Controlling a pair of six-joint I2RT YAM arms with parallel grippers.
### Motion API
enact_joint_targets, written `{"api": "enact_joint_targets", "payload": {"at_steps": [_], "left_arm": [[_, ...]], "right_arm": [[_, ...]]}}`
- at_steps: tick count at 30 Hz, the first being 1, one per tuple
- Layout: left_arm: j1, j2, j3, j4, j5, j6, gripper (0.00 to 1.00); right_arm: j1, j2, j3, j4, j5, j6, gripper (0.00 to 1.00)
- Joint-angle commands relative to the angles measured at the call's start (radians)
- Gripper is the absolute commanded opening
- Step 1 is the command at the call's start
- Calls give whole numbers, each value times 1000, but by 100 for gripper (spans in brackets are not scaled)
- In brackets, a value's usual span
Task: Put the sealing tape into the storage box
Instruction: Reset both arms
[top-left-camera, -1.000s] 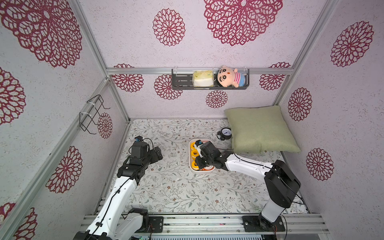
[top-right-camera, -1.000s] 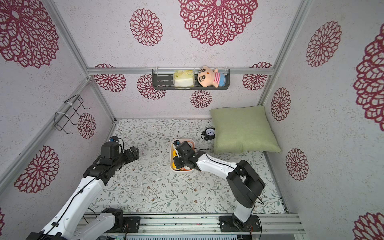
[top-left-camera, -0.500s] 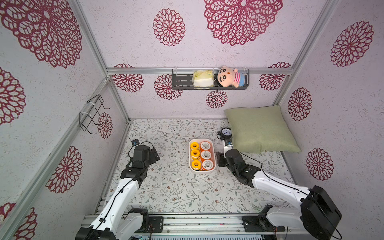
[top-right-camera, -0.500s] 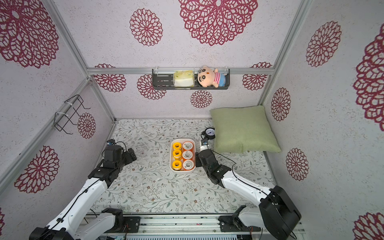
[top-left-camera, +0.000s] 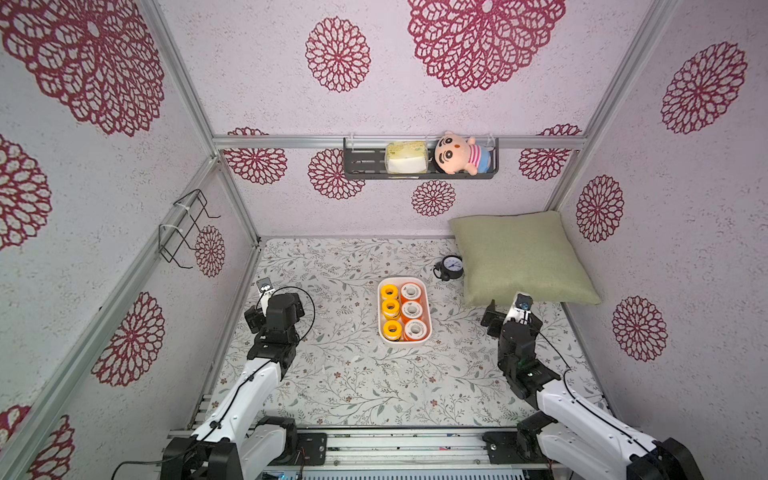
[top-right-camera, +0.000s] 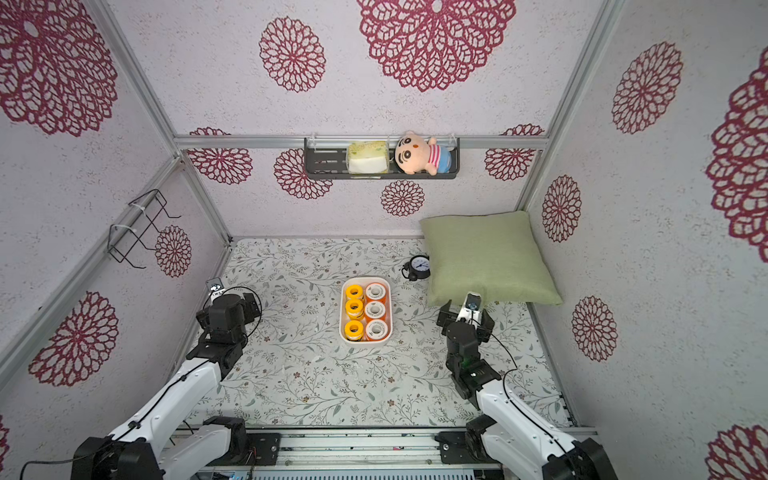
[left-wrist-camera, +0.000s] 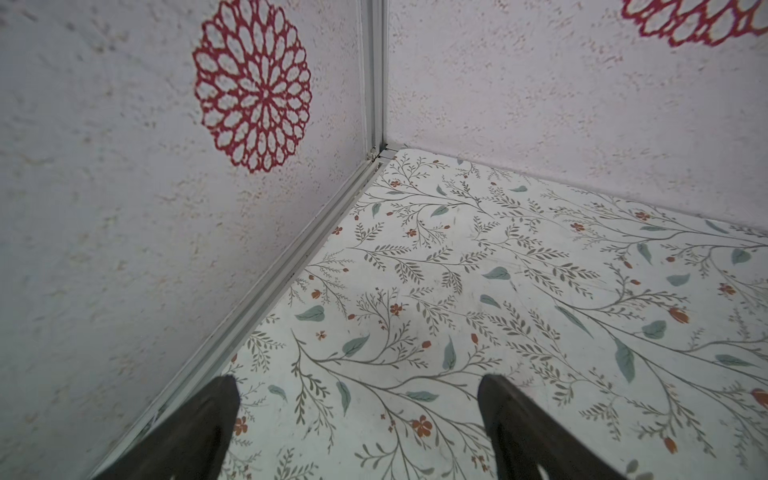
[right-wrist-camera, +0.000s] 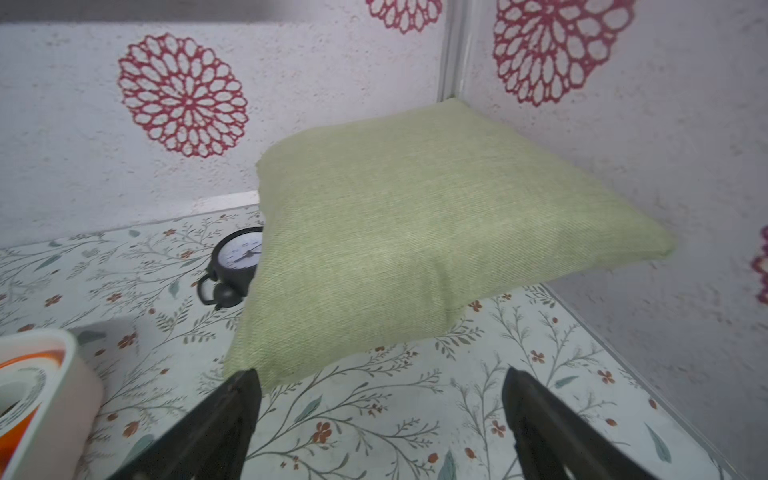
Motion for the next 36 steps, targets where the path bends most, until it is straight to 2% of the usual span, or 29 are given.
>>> {"api": "enact_joint_targets", "payload": {"at_steps": [1,5,12,17,21,25,28,35,36], "left_arm": [[36,34,-10,105,-1,80,97],[76,76,-30,188,68,108,97],[135,131,-87,338,228,133,98],[171,170,-135,470,379,144,97],[189,205,-129,513,440,141,97],[210,265,-127,579,530,124,97],[210,300,-128,631,550,129,97],[215,429,-142,789,616,139,97],[215,450,-137,788,620,145,97]], "right_arm": [[-63,9,-51,189,24,-74,99],[-141,68,-102,296,-28,-90,99],[-253,188,-152,488,-220,-105,99],[-295,280,-183,659,-352,-154,99],[-317,341,-196,785,-436,-187,99],[-338,405,-189,867,-489,-189,99],[-347,461,-181,913,-532,-187,99],[-346,659,-207,1160,-545,-194,99],[-347,648,-204,1138,-543,-192,99]]}}
